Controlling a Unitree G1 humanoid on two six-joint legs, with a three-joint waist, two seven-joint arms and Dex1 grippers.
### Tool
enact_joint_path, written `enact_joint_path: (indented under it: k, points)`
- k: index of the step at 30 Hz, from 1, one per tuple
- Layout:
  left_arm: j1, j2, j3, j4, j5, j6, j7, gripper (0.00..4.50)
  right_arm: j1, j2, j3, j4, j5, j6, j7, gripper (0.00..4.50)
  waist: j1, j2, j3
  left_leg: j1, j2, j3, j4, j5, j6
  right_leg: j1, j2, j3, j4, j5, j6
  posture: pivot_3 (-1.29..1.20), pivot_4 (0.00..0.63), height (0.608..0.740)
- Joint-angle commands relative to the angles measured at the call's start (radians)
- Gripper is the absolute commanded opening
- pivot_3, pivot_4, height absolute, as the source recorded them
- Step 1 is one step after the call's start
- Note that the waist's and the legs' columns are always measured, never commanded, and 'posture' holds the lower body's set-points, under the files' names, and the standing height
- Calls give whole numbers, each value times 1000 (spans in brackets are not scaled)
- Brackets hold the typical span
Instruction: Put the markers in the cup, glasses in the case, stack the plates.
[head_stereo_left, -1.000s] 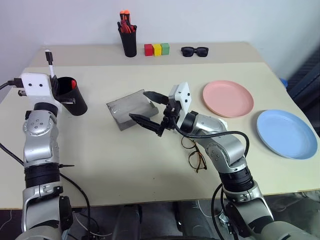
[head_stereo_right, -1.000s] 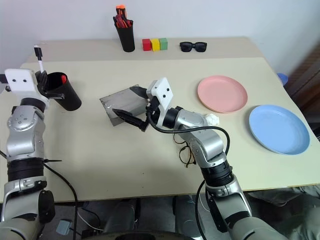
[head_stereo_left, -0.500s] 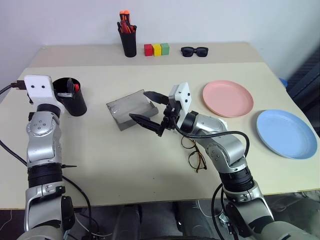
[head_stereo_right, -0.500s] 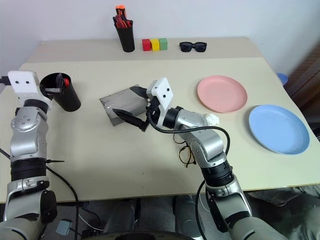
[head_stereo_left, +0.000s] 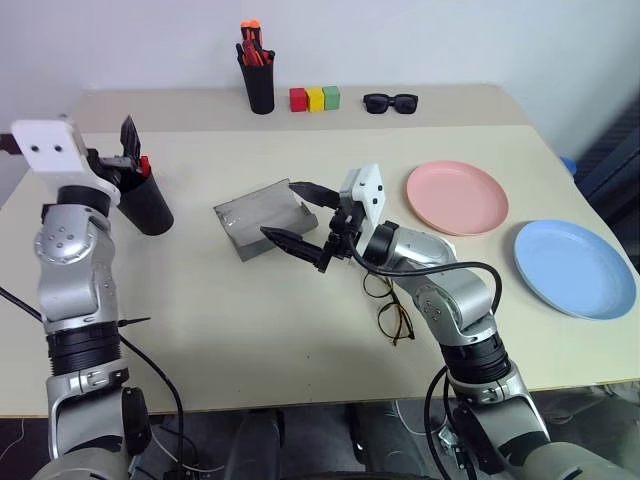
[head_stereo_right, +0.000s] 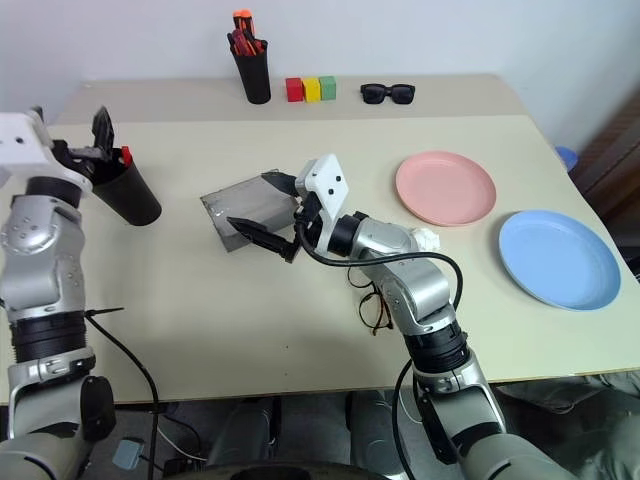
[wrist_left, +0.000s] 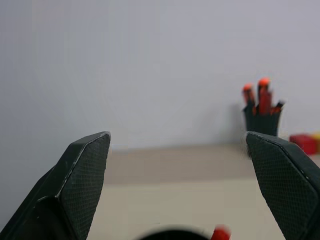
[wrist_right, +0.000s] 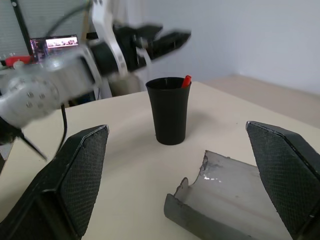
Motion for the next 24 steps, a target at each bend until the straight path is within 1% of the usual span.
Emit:
enact_joint_path:
  k: [1,5,6,8,9,11,14,18,20,22,23,24]
  points:
    - [7,52,-42,-130,-104,147,-128,4433,-12,-68,-53,-65,24,2,40,4500,0,0,0,0,0,0,0,0,0,0,0,0,0,0,0,0,150,740]
    - [64,153,-180,-210,-138,395,-269,4433,16,-202,-89,-86,29,26,103,4500,-1,0,0,0,0,0,0,0,0,0,0,0,0,0,0,0,150,740]
    - [72,170,-212,-219,-142,434,-297,4433,23,-231,-99,-91,32,32,116,4500,-2,0,0,0,0,0,0,0,0,0,0,0,0,0,0,0,150,740]
    - [68,189,-278,-215,-158,524,-353,4433,42,-292,-120,-102,35,40,144,4500,-2,0,0,0,0,0,0,0,0,0,0,0,0,-2,-3,0,150,740]
    - [64,193,-290,-213,-161,548,-366,4433,45,-306,-123,-105,37,43,149,4500,-2,0,0,0,0,0,0,0,0,0,1,0,0,-2,-4,0,150,740]
    - [30,187,-350,-167,-165,592,-423,4433,75,-382,-140,-127,44,53,197,4500,-2,0,1,0,0,0,0,0,0,-1,1,0,0,-2,-4,0,150,740]
    - [-22,188,-452,-77,-120,611,-498,4433,114,-462,-156,-149,47,56,243,4500,0,0,1,0,0,0,0,0,0,0,1,0,-1,-3,-4,0,150,740]
    - [-76,178,-559,17,-56,568,-588,4433,144,-495,-168,-161,37,52,240,4500,-3,0,1,-1,0,1,0,0,0,-1,0,1,-1,-3,-4,0,150,740]
    - [-104,164,-596,64,-20,545,-606,4433,159,-501,-173,-171,36,52,234,4500,-1,0,1,-1,0,1,0,0,0,-1,0,1,-1,-3,-4,0,150,740]
    - [-126,141,-609,102,-6,525,-625,3912,176,-503,-177,-184,38,55,226,4500,0,0,1,-1,0,1,0,0,0,-1,0,1,-1,-3,-4,0,150,740]
    - [-133,131,-612,116,1,512,-634,3576,185,-503,-178,-190,37,56,221,4500,0,0,1,-1,0,1,0,0,0,-1,0,1,-1,-3,-4,0,150,740]
    - [-138,124,-615,126,10,498,-642,3117,193,-504,-179,-194,35,56,218,4500,0,0,1,-2,0,1,0,0,0,-1,0,1,-1,-3,-4,0,150,740]
